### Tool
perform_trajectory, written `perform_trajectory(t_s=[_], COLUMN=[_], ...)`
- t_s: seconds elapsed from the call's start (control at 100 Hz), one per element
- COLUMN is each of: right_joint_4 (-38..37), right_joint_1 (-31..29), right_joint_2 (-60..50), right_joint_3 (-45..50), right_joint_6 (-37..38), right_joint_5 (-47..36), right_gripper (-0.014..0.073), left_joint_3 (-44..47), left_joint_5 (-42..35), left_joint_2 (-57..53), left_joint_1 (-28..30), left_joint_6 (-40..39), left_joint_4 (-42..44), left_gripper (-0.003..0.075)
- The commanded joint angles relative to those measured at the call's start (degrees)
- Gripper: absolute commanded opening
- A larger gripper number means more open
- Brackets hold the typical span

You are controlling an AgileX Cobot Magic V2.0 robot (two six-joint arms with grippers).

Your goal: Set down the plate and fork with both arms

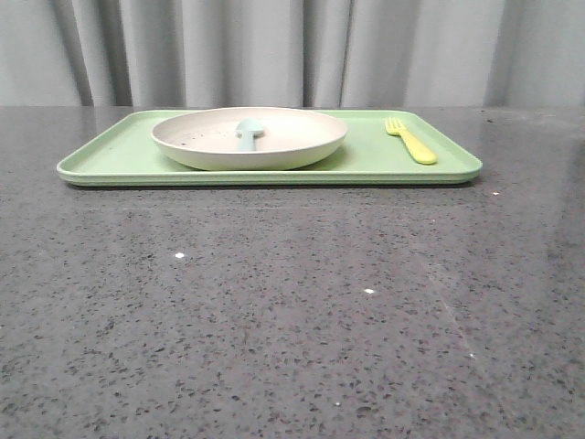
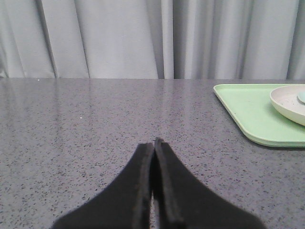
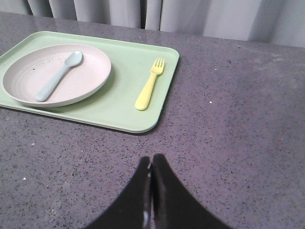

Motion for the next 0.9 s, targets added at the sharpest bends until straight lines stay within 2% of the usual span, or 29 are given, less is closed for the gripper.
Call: perform_trajectory(t_s=[0.0,0.59,0.74,0.89], right_joint_4=[-1.1,-1.2,-1.2,-1.2], right_joint_1=[-0.1,-0.3,-1.0,-6.6], right_joint_2=[0.1,0.1,-0.5,-2.7], right_joint_3=[-1.4,-0.5,3.4,9.4], right_joint_6=[-0.2,-0.2,-0.2,-0.2], right_joint_5=[-4.5,-5.0,-11.8,-22.9], right_gripper=[-0.0055,-0.0055,-0.0055,-0.0055], left_joint_3=[0.8,0.8,0.8,0.8], left_joint_5=[-4.3,-4.3,-4.3,-4.3], left_joint_2=[-1.9,-1.9,-1.9,-1.9], left_joint_1=[0.0,0.0,0.0,0.0], left_joint_6=[-0.3,-0.3,-0.3,-0.3], left_joint_4=[0.1,0.1,0.1,0.1], left_gripper=[-0.002,-0.002,-0.002,-0.002])
